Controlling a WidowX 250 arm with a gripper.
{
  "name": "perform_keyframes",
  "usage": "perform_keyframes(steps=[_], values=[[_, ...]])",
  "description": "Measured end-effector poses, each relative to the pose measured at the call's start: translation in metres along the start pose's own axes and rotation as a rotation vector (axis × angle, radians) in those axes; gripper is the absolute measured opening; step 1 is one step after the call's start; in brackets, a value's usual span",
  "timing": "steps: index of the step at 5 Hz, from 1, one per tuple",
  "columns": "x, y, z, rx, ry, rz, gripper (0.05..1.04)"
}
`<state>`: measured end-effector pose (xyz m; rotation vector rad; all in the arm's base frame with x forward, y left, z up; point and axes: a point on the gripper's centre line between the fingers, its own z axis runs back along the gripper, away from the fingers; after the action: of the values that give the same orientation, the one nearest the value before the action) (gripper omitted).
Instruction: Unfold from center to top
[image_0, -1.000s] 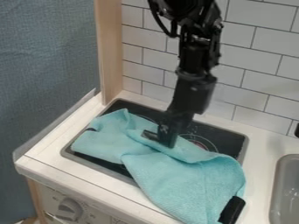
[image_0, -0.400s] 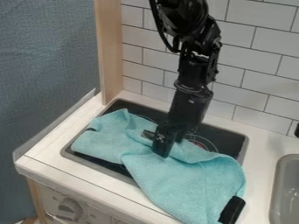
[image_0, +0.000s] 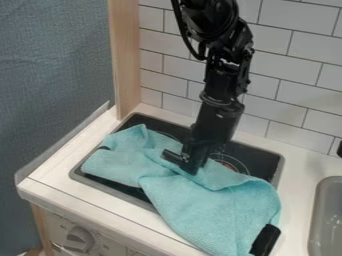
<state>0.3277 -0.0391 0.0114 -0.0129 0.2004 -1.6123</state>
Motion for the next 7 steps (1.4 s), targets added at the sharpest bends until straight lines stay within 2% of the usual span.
perform_keyframes(steps=[1,2,5,6,7], values=[[0.0,0.001,0.0,0.006,-0.003,0.002,0.133],[0.001,0.001,0.0,0.005,-0.007,0.004,0.051],[0.004,0.003,0.005,0.001,-0.031,-0.004,0.049],[0.012,0.019,0.024,0.057,-0.079,-0.036,0.049],[0.02,0.036,0.046,0.119,-0.09,-0.072,0.049]])
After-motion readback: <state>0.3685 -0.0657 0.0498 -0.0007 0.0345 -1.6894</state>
